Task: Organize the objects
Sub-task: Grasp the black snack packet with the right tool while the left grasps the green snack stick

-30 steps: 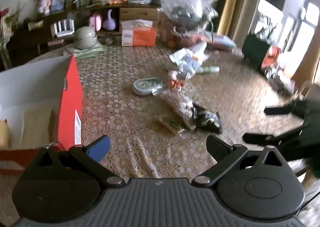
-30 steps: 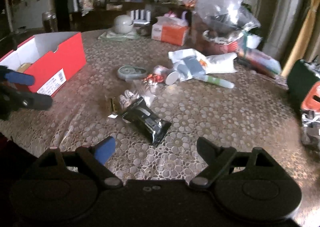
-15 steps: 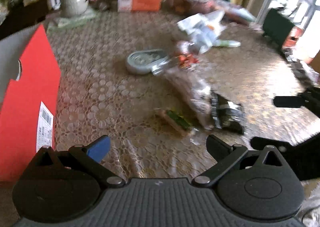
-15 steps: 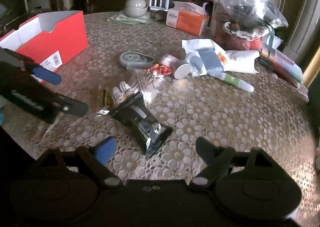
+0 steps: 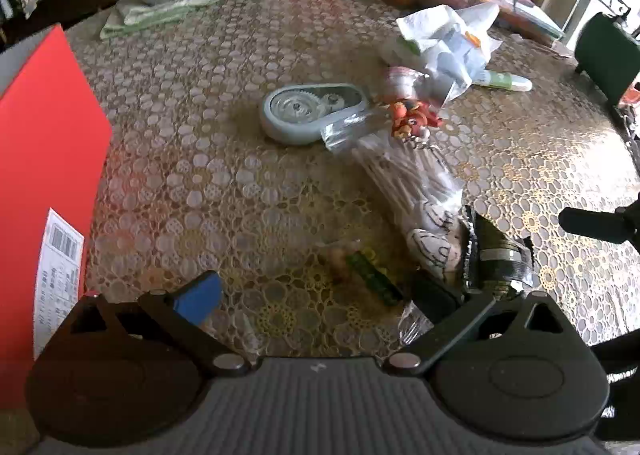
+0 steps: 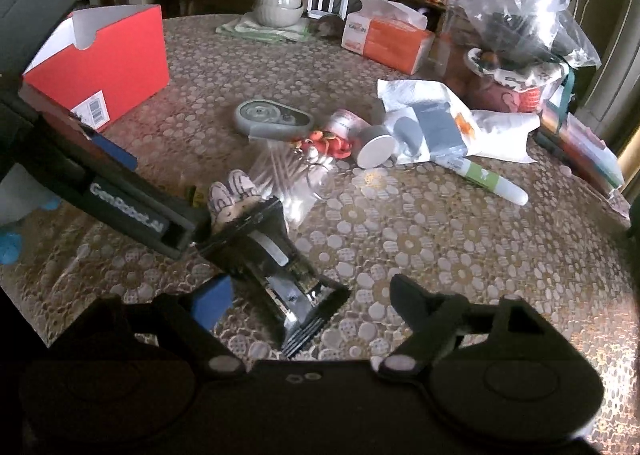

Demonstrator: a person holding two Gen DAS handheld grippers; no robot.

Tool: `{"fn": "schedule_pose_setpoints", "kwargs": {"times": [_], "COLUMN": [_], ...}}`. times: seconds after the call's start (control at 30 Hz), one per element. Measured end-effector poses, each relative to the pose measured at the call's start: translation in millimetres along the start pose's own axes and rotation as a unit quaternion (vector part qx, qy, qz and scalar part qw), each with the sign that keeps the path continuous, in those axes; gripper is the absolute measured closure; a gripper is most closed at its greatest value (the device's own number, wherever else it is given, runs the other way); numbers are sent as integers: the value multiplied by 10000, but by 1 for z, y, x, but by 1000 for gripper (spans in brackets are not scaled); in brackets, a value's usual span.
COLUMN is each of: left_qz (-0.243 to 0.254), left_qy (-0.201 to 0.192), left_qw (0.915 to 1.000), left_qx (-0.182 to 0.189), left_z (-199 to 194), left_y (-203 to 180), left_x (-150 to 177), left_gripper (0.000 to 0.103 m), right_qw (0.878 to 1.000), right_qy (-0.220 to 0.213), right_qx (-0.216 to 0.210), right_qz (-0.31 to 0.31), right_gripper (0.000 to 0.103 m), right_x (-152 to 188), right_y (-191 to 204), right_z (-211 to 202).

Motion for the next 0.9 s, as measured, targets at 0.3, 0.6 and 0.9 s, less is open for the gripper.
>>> {"fn": "schedule_pose_setpoints", "kwargs": {"times": [0.3,0.6,0.9], "left_qz": [199,392,158], "left_qy": [-204,-169,-215], "left_qw": [9996,9990,9993], "left_qx": [80,143,253], "left_z": [-8,-14,-26], "left_y": [-11,-6,7], "left_x": [-3,-4,4], "left_gripper": [35,81,82], "right_qw": [9999,9990,9892], "right_qy": [73,58,55], "right_qx": [13,30,-29], "right_qz": [113,448,1464], "right_gripper": [53,65,75], "right_x": [2,3,8], "right_y": [1,0,-3], "right_z": [9,0,-19]}}
Point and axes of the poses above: each gripper's, at about its wrist camera, not at the fingertips, and z roughly the way its jaws point, y to its left, x to its underside, the point moved 10 cm from there along z, roughly the way its jaws point, and after that the axes turned 6 degrees about z, right-handed, at the moved point
